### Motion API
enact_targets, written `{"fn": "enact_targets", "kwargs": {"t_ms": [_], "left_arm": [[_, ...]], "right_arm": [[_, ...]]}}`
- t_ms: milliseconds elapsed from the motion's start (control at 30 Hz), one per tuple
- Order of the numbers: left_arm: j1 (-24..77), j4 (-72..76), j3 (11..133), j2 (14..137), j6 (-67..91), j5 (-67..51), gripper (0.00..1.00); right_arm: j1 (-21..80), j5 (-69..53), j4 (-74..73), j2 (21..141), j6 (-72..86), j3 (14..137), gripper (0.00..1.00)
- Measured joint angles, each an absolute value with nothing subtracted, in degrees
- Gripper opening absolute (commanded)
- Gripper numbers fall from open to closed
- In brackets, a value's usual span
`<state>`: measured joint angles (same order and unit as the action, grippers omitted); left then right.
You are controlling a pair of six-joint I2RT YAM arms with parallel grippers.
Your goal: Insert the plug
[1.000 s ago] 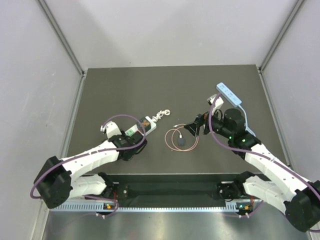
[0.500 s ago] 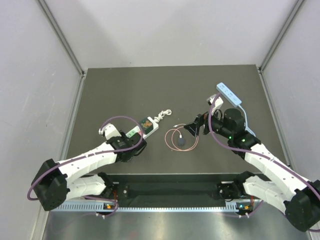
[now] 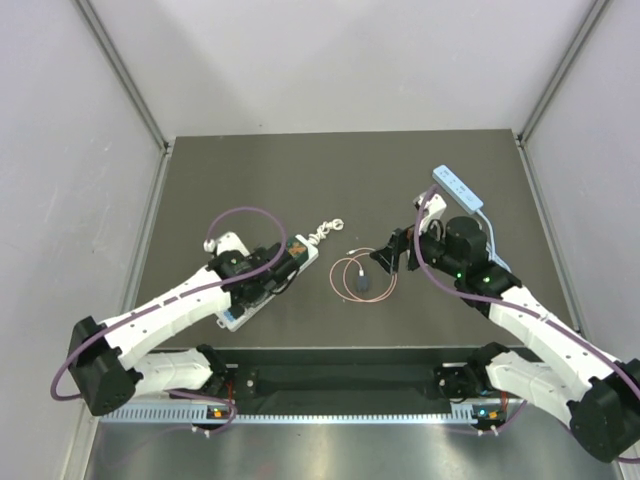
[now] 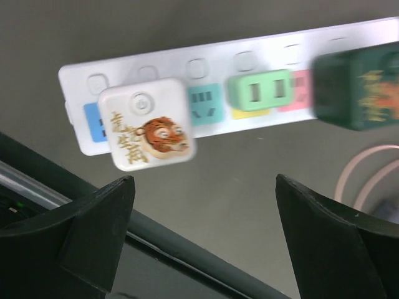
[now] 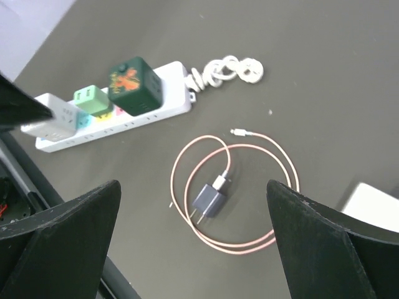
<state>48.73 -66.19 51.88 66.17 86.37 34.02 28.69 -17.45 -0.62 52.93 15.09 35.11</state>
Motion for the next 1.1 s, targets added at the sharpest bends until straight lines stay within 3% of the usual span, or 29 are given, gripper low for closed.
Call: {"fn": "enact_targets", "kwargs": {"t_ms": [267, 567, 700, 900, 1100], "left_arm": [[48.1, -63.4, 67.5, 67.8, 66.9, 35.3, 0.92], [48.1, -41.6, 71.0, 71.5, 38.2, 17.1, 0.98], [48.0, -33.7, 70.7, 72.2, 30.8, 11.0, 0.98], [44.9, -30.3, 70.8, 73.6, 27.4, 3.3, 0.91], [33.6, -24.2, 67.7, 76.8, 34.0, -18.2, 0.80]], "right_arm": [[27.9, -4.3, -12.7, 57.6, 21.3, 43.6, 1.00], [20.2, 13.7, -25.4, 63.7, 29.6, 48.5, 1.00], [18.2, 13.8, -26.6, 66.6, 26.9, 48.4, 0.99], [18.2, 8.8, -20.8, 70.0, 21.7, 44.6, 0.90], [18.2, 7.4, -12.6, 75.9, 16.8, 41.1, 0.86]]}}
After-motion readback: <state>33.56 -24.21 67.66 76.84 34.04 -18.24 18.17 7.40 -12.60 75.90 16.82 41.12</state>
